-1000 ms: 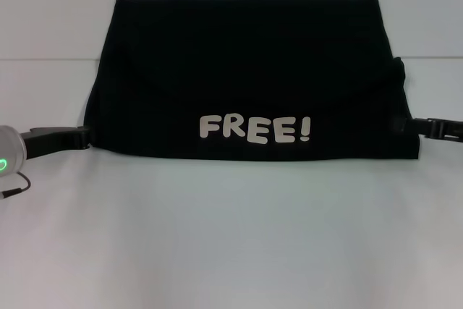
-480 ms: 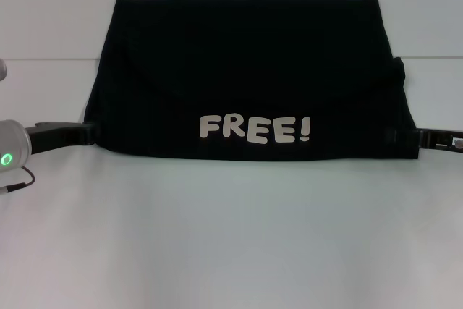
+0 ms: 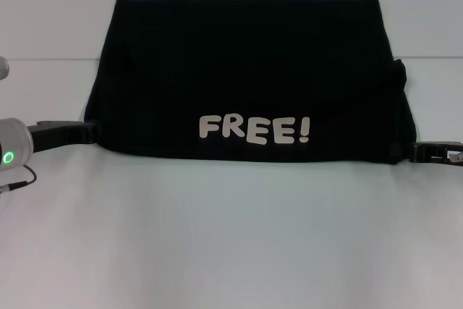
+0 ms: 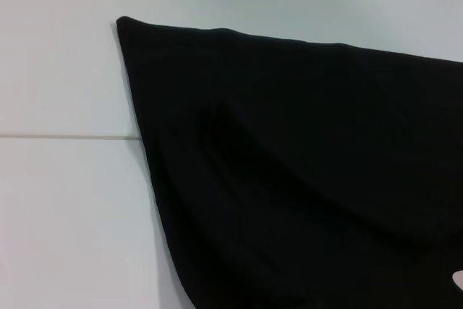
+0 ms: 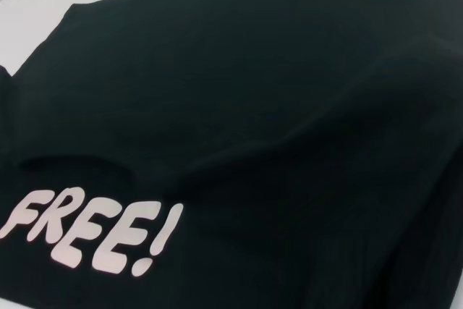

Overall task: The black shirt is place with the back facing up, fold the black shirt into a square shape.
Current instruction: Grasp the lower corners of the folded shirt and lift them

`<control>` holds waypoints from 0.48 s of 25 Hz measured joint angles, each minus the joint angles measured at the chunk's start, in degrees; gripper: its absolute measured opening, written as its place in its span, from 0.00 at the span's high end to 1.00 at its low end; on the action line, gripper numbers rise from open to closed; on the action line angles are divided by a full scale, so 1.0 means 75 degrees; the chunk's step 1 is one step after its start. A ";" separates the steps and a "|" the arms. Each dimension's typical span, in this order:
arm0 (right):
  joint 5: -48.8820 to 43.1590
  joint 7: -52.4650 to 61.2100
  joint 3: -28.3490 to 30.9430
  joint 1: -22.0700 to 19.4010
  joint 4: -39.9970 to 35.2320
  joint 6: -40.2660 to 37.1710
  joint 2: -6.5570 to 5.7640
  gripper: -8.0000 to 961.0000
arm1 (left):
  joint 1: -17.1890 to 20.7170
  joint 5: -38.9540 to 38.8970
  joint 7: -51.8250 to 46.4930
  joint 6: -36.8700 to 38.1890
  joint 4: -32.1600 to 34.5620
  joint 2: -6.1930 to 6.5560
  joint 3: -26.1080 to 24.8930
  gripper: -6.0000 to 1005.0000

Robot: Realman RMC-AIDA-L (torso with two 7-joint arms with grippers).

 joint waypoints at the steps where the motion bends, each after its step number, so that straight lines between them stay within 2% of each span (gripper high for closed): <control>1: 0.0005 -0.0018 -0.0001 -0.0008 -0.0018 -0.0038 0.0000 0.78 | 0.0000 0.0000 -0.0004 -0.0002 0.0000 0.0000 -0.0001 0.98; 5: 0.0084 -0.0279 0.0156 -0.0103 -0.0059 -0.0438 -0.0026 0.95 | 0.0062 -0.0001 -0.0080 0.0103 0.0078 0.0000 -0.0064 0.98; 7: 0.0099 -0.0364 0.0265 -0.0193 -0.0070 -0.0665 -0.0082 0.95 | 0.0157 -0.0001 -0.0215 0.0312 0.0232 -0.0003 -0.0083 0.98; 12: 0.0103 -0.0496 0.0396 -0.0594 -0.0354 -0.1325 -0.0175 0.96 | 0.0662 0.0000 -0.0637 0.1833 0.1081 -0.0053 -0.0105 0.98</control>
